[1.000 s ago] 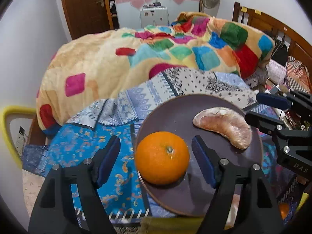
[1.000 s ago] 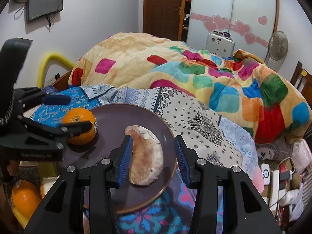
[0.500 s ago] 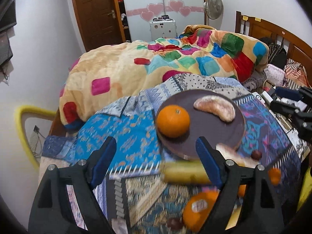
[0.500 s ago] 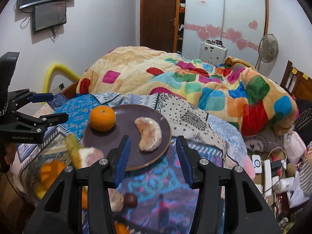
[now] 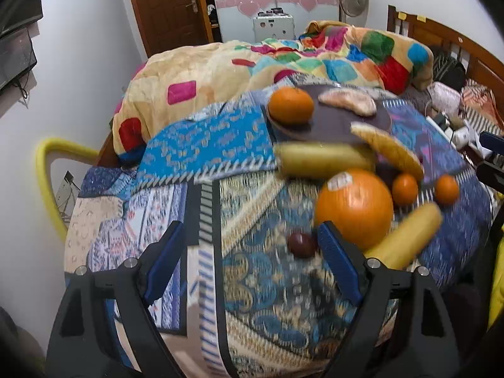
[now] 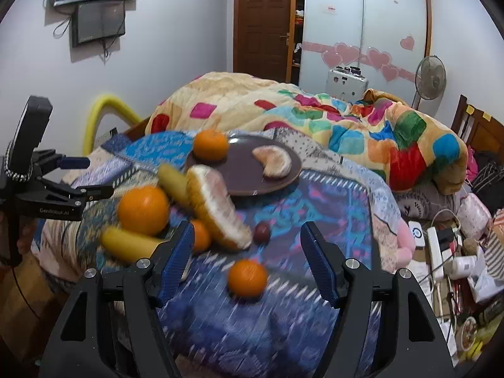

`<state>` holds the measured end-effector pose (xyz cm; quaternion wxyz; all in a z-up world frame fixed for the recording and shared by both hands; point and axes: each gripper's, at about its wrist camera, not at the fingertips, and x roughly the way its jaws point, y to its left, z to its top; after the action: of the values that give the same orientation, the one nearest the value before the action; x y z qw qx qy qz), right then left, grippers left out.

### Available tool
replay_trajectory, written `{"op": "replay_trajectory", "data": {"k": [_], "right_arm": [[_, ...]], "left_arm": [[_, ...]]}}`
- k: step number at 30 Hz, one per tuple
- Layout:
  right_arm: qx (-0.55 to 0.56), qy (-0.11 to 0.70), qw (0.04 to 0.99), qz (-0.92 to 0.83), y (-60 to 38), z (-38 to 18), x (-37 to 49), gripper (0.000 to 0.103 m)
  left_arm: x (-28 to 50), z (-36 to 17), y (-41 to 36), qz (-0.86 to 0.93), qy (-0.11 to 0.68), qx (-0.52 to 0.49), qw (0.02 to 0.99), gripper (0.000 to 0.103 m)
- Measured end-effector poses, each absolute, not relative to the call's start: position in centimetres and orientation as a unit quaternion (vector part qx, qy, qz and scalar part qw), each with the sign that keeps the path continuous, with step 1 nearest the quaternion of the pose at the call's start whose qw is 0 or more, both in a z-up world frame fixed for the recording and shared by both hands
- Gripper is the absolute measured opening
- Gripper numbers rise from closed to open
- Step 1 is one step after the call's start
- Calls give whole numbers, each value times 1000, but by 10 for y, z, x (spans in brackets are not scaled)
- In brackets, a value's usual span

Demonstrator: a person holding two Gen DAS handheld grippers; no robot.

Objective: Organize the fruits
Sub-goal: 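Move both grippers back toward the remaining fruit beside the plate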

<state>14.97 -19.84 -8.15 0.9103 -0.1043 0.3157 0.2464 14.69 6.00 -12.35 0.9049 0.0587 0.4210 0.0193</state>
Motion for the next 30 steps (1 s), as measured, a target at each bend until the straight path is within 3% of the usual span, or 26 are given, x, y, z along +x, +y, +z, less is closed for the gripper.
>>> {"op": "replay_trajectory", "data": {"k": [4,14,30], "right_arm": [[-101,321,908,248,-192,-97,136,76],[-132,330,905,233,-169,-127,130,77],[-141,323,913,203,-170,-124,143,79]], "left_arm": [[137,-137,55,8,430,56,901,90],[125,-145,49,5,429,49,902,90],[106,-140,-4,-40,402,58,913,90]]}}
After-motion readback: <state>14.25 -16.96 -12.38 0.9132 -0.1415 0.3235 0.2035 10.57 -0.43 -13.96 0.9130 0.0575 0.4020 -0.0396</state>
